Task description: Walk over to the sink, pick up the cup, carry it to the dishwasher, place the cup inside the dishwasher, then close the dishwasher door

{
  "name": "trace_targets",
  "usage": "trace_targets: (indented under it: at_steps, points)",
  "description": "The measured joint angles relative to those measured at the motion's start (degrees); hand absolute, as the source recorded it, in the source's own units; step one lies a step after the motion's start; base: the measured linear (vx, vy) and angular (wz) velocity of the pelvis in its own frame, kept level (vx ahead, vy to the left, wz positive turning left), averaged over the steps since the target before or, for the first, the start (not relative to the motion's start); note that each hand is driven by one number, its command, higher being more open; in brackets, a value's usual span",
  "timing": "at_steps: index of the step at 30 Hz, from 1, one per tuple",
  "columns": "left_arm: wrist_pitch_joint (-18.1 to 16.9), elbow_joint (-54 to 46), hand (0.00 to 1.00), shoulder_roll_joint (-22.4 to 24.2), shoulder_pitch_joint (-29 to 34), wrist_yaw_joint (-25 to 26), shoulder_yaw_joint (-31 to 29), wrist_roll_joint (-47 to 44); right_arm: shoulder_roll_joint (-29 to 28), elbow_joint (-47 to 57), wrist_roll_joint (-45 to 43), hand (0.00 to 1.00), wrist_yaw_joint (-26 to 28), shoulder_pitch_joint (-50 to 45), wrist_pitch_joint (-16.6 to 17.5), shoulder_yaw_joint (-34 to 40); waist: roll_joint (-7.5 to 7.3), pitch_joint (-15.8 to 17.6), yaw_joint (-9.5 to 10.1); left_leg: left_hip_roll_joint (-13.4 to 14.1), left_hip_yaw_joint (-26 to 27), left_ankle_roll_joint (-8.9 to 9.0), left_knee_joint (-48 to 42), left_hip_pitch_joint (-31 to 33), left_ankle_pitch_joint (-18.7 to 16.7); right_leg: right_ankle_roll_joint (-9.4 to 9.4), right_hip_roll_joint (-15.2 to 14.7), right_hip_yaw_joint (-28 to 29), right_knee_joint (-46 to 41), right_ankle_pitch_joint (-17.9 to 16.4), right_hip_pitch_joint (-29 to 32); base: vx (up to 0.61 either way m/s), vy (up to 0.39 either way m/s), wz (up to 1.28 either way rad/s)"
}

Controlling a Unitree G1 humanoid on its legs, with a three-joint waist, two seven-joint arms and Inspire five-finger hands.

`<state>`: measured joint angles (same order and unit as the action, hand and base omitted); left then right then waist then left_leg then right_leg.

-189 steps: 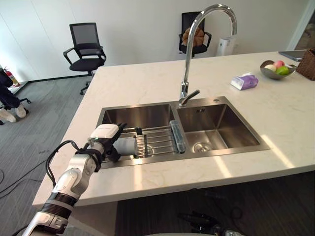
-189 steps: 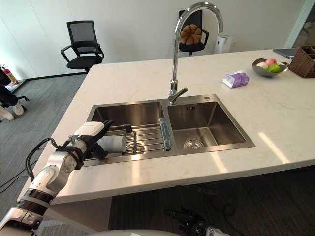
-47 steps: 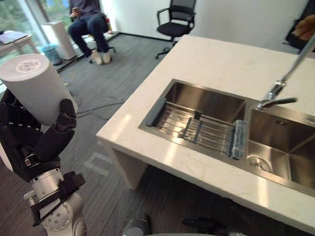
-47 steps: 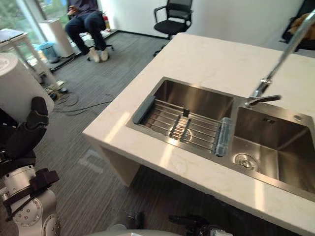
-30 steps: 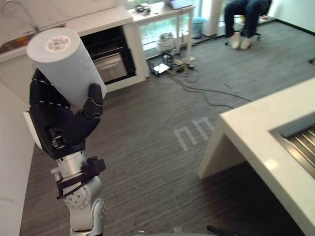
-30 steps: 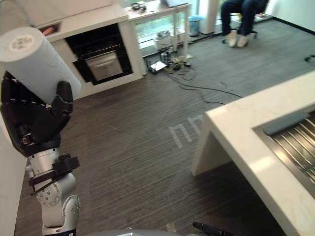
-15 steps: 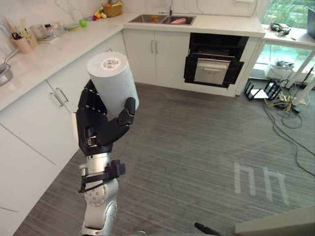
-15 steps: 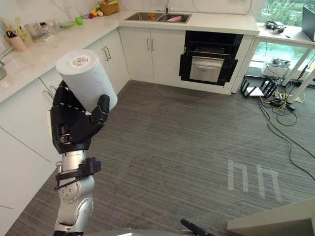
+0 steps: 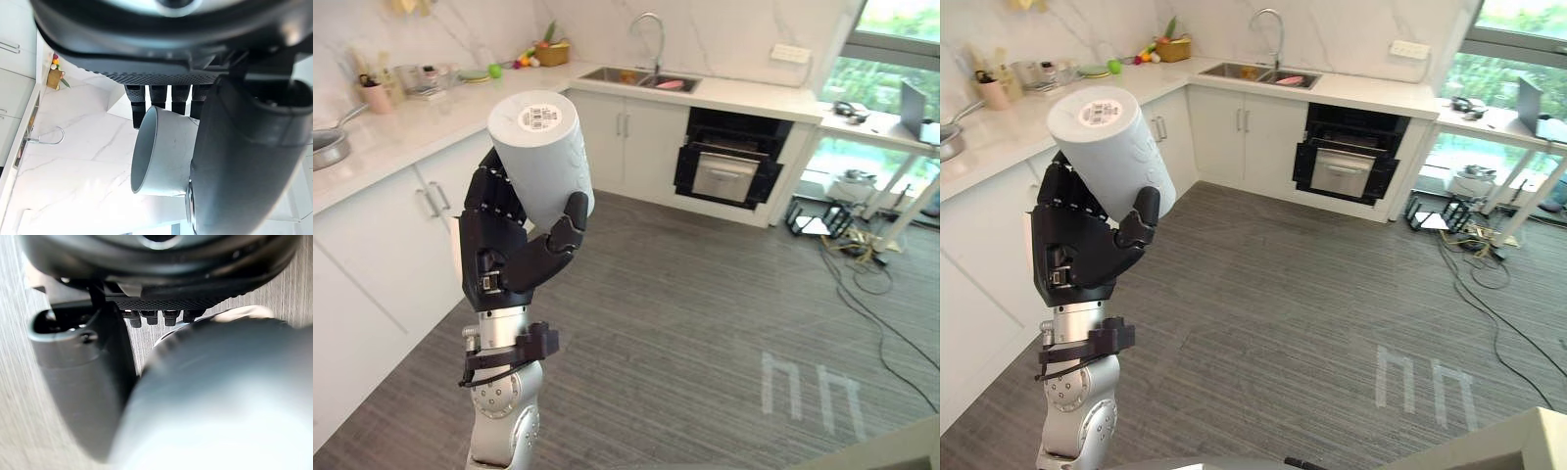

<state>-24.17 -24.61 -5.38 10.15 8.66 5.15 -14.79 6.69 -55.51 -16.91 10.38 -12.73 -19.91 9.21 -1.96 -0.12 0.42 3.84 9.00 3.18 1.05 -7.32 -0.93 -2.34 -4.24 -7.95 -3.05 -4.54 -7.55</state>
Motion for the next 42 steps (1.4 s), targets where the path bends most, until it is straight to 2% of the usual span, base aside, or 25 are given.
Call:
trace_targets:
  at_steps: [5,10,13,14,15,17,18,19,21,22,24,26,27,28,30,32,33,34,35,36,37,38,40,41,42]
  points:
    - [-0.2,0.0,0.0,1.6,-0.2,-0.2,1.7,-1.8,-0.3,1.9,-2.0,1.0,0.6,-1.6,0.2,-0.1,-0.01,-0.8,-1.27,0.5,-0.4,0.56,-1.7,1.1,-0.3,0.14,0.5,-0.6,1.4,0.0,-0.8,0.05,-0.041,0.06]
    - [-1.0,0.0,0.0,2.3,-0.3,-0.1,0.3,-2.3,-0.4,1.6,-2.2,1.0,0.4,-1.7,0.2,0.0,-0.02,-0.9,-0.27,0.1,-1.5,0.59,-2.1,1.1,-1.1,0.18,0.2,-0.7,0.6,-0.8,-1.4,0.02,-0.011,0.12]
    - [-1.1,-0.4,0.0,2.9,0.3,0.9,-1.6,-2.3,0.1,1.4,-2.1,1.0,0.6,-1.3,0.2,0.3,1.07,-0.1,0.31,1.4,-3.7,0.52,-16.3,6.5,-8.2,0.27,0.3,-2.7,-4.2,-4.2,-1.4,-0.03,-0.002,0.36]
    - [-1.3,-1.1,0.0,3.3,1.1,1.4,-2.4,-2.3,0.3,1.4,-2.1,1.0,0.9,-1.2,0.2,0.2,1.4,0.4,0.29,2.4,-3.6,0.57,-24.7,9.7,-10.5,0.39,0.6,-3.6,-7.2,-6.5,-1.1,-0.08,0.005,0.43]
    - [-1.3,-2.3,0.0,3.3,2.1,1.8,-2.9,-2.3,0.3,1.4,-2.1,1.0,1.0,-0.8,0.2,0.0,1.34,1.4,0.36,3.7,-2.5,0.58,-35.6,14.6,-10.8,0.67,0.4,-4.6,-10.4,-8.7,-0.5,-0.11,0.005,0.41]
    - [-1.6,-3.9,0.0,3.6,3.3,2.3,-3.7,-2.2,1.1,1.5,-2.1,1.0,1.3,-0.5,0.1,0.0,2.2,2.4,0.62,6.1,-0.8,-0.21,-44.7,18.8,-9.7,1.39,0.8,-5.0,-13.1,-10.8,-0.3,-0.09,0.026,0.25]
    - [-2.7,-5.0,0.0,3.9,4.6,2.4,-5.3,-2.1,1.5,1.5,-2.1,1.0,1.3,-0.1,-0.1,0.0,2.0,3.2,0.96,7.8,0.4,-0.13,-51.4,22.1,-8.3,1.73,0.5,-5.5,-14.1,-11.9,-0.8,-0.01,0.083,0.2]
    - [-3.6,-5.0,0.0,3.8,4.6,2.4,-6.7,-2.1,1.6,1.4,-2.1,1.0,1.0,0.1,-0.4,0.1,2.09,3.9,1.39,8.0,1.4,-0.87,-49.9,22.4,-10.8,1.63,-0.1,-5.5,-14.1,-12.1,-1.7,0.03,0.09,0.17]
    - [-4.0,-4.9,0.0,3.9,4.6,2.4,-7.9,-2.1,1.8,0.7,-2.0,1.0,0.9,0.5,-0.4,0.7,2.04,4.1,1.37,7.3,1.6,-0.73,-44.1,22.5,-12.1,1.08,-1.1,-5.6,-14.1,-12.4,-2.0,0.1,0.17,0.05]
    - [-4.2,-4.5,0.0,3.7,4.6,2.3,-8.9,-1.9,2.2,-1.2,-1.9,1.0,0.9,1.1,-0.4,2.1,2.12,4.3,1.4,5.0,-0.3,-0.04,-29.5,21.4,-10.4,-0.24,-2.8,-5.5,-14.0,-13.2,-2.3,0.12,0.192,0.02]
    - [-4.4,-3.5,0.0,3.6,4.8,2.3,-9.5,-1.9,2.3,-2.4,-1.7,1.0,1.0,1.4,-0.1,3.4,2.17,4.6,1.69,3.1,-1.0,-0.44,-25.7,19.7,-4.5,-1.41,-3.7,-4.0,-13.7,-13.8,-3.2,0.17,0.196,-0.11]
    - [-4.6,0.7,0.0,3.8,4.6,2.6,-11.0,-1.9,2.4,-2.8,-0.9,1.0,0.8,1.7,0.1,5.7,2.36,5.0,1.81,-0.6,-0.6,-2.83,-27.1,19.4,-6.7,-2.79,-5.4,0.4,-12.5,-14.5,-4.2,0.28,0.257,-0.01]
    - [-4.5,1.1,0.0,3.9,4.6,2.7,-11.4,-2.0,2.4,-3.2,-0.9,1.0,0.7,2.3,0.1,6.2,2.12,5.2,1.58,-1.0,-0.6,-3.39,-28.8,19.9,-7.8,-3.57,-5.8,0.7,-12.7,-14.9,-4.5,0.32,0.274,0.13]
    - [-4.4,2.0,0.0,4.2,4.7,2.6,-11.4,-2.0,2.6,-4.7,-0.9,1.0,0.3,3.1,-0.1,7.2,2.68,5.9,1.53,-1.0,-0.3,-3.78,-33.0,20.9,-10.8,-4.99,-6.3,1.4,-13.1,-15.2,-5.3,0.22,0.186,0.01]
    - [-3.1,2.0,0.0,4.1,4.7,2.3,-11.5,-2.1,2.6,-6.2,-1.0,1.0,-0.2,3.0,-0.2,9.3,2.37,5.6,1.67,-2.1,0.0,-4.75,-35.3,20.2,-13.8,-5.22,-7.4,1.6,-14.0,-15.3,-6.6,0.27,0.176,0.01]
    - [-2.3,2.0,0.0,3.5,4.2,1.2,-11.5,-2.3,2.4,-6.7,-1.0,1.0,-0.2,2.8,-0.1,12.0,1.72,5.3,1.68,-4.4,0.9,-5.83,-32.8,16.3,-14.8,-6.08,-10.0,1.7,-24.5,-14.6,-4.1,0.37,0.147,0.0]
    - [-1.8,1.9,0.0,2.7,3.8,0.5,-11.3,-2.3,2.5,-6.7,-1.1,1.0,-0.1,2.8,0.2,13.4,1.41,5.5,1.66,-5.9,1.5,-6.21,-30.2,12.7,-15.2,-6.38,-12.4,2.1,-35.5,-11.7,0.1,0.36,0.133,-0.13]
    - [-1.6,1.6,0.0,2.1,3.7,0.0,-11.0,-2.4,2.4,-6.7,-1.2,1.0,0.0,2.8,0.3,14.1,1.03,5.4,1.7,-6.7,1.8,-6.41,-28.5,10.9,-15.6,-5.35,-13.8,2.6,-41.4,-8.7,3.1,0.29,0.113,-0.14]
    - [-1.0,0.1,0.0,0.6,3.7,-0.5,-10.1,-2.3,1.9,-6.0,-2.1,1.0,0.4,2.5,1.1,15.1,0.35,5.1,1.52,-8.1,1.8,-6.73,-24.5,7.3,-15.5,-1.92,-15.5,3.8,-51.1,0.7,8.1,0.31,0.103,-0.09]
    - [-1.8,-1.0,0.0,-0.3,3.4,-0.5,-8.2,-2.2,1.7,-4.5,-2.2,1.0,1.4,1.6,1.6,15.1,1.01,4.7,1.0,-7.9,1.6,-7.28,-20.9,3.9,-15.0,-0.58,-14.0,6.2,-57.9,3.9,12.4,0.32,0.088,-0.05]
    - [-2.2,-1.5,0.0,-0.7,3.2,-0.5,-7.6,-2.0,1.3,-4.0,-2.2,1.0,2.1,1.9,1.6,15.1,1.0,4.7,0.51,-7.6,1.4,-7.59,-19.5,2.4,-14.8,0.41,-12.4,6.7,-60.5,2.6,14.5,0.34,0.036,0.02]
    - [-2.8,-1.8,0.0,-1.4,1.5,-0.5,-5.6,-1.9,-0.4,-2.1,-2.2,1.0,3.1,2.0,1.9,15.1,1.45,4.5,-0.46,-6.6,1.0,-7.06,-16.5,-0.9,-14.2,0.91,-8.1,6.2,-62.9,-2.0,19.4,0.34,-0.024,0.07]
    - [-2.8,-1.6,0.0,-1.1,-1.0,-0.6,-3.7,-2.0,-2.1,0.0,-2.2,1.0,4.0,2.3,2.7,15.1,1.17,4.7,-1.63,-5.6,0.0,-5.91,-13.5,-3.8,-13.7,0.85,-4.8,2.5,-58.5,-6.7,24.2,0.41,-0.083,0.22]
    - [-2.5,-1.3,0.0,-1.0,-1.7,-0.8,-3.3,-2.0,-2.6,0.6,-2.2,1.0,4.3,2.3,3.0,15.1,1.18,4.8,-2.15,-5.3,-0.5,-5.61,-12.8,-4.8,-13.7,0.94,-4.2,1.0,-55.9,-7.6,25.3,0.44,-0.115,0.46]
    - [-2.0,0.0,0.0,-0.2,-3.5,-1.7,-2.3,-2.0,-3.5,2.3,-2.2,1.0,4.7,2.2,3.2,15.1,1.6,5.6,-3.19,-3.8,-1.6,-4.53,-12.0,-7.5,-14.4,1.43,-3.1,-2.0,-48.0,-8.2,26.4,0.39,-0.106,0.42]
